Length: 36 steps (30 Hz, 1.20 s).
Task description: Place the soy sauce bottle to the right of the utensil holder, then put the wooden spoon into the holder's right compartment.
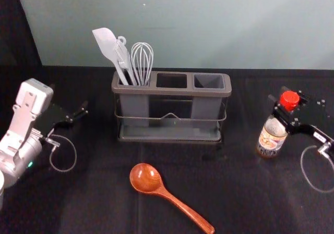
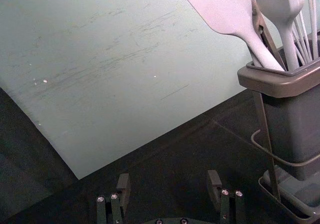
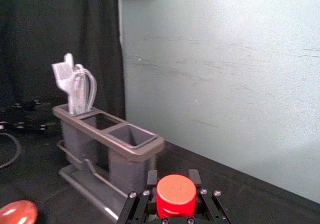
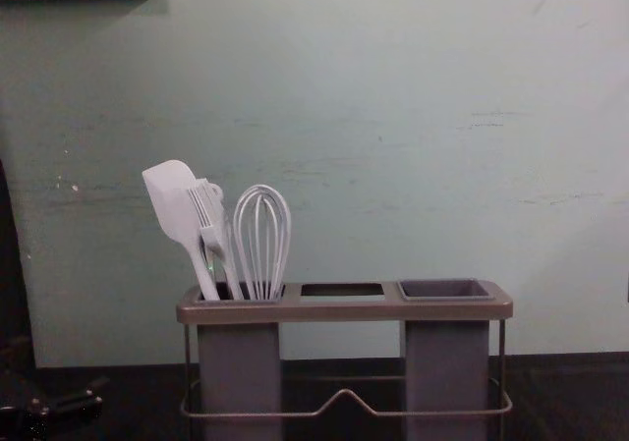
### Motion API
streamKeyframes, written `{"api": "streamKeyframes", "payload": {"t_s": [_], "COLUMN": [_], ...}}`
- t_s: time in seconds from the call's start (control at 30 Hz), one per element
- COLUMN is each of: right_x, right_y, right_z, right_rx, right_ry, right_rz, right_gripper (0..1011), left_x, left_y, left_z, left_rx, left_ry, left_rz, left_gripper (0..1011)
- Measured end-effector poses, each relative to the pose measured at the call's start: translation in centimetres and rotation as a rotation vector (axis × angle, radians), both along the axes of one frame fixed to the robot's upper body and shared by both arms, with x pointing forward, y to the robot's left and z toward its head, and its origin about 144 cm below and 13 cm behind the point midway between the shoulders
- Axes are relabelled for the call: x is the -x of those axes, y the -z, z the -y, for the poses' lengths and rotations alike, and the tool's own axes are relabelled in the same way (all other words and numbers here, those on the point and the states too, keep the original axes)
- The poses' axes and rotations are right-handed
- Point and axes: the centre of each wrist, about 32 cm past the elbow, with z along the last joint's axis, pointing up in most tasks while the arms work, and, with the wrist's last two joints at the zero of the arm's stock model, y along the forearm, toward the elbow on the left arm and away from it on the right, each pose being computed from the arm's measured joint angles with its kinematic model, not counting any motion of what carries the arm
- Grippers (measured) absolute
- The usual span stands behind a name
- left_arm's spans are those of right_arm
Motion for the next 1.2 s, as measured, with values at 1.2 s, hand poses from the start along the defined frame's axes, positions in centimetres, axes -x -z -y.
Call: {"api": "streamKeyframes", "payload": {"t_s": [1.2], "right_x": [-8.1], "right_y": [2.5], "right_z": [-3.6], "right_rx": [0.003], "right_ry": [0.013], "right_rz": [0.016], "right_gripper": [382], "left_x": [0.0], "left_y": [0.0], "left_z": [0.0], "left_rx": [0.000], "left_ry": [0.000], "left_rz": [0.000], "left_gripper": [1005]}}
